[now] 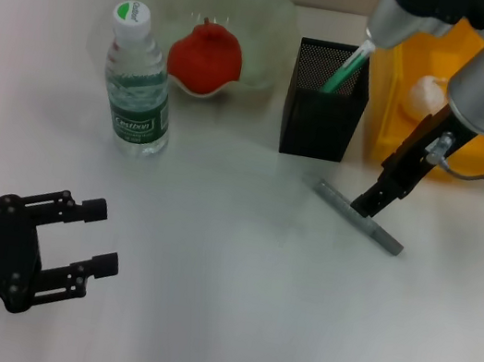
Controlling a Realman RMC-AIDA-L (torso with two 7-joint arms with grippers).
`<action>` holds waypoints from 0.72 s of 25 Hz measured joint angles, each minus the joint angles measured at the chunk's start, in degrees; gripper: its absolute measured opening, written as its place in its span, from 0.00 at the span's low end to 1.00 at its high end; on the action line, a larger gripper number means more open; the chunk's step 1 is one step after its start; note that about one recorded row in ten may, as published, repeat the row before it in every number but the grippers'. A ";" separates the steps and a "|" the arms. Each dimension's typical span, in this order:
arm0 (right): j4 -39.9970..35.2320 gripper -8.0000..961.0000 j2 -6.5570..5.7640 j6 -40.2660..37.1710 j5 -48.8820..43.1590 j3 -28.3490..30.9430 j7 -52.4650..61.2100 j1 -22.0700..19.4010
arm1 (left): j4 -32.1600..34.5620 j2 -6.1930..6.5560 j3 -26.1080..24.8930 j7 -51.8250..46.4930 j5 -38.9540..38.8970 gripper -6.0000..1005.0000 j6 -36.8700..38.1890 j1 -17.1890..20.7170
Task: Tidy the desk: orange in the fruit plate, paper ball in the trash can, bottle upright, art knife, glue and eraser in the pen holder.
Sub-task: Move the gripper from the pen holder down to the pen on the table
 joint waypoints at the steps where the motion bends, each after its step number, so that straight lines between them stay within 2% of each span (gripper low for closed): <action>1: 0.00 0.81 0.00 0.00 0.00 0.00 0.00 0.00 | 0.00 0.00 0.00 0.00 0.00 0.77 0.00 0.00; 18: 3.31 0.81 0.19 2.57 0.25 -0.94 0.52 0.30 | 0.00 -0.09 -0.07 -0.10 -0.12 0.78 0.02 0.00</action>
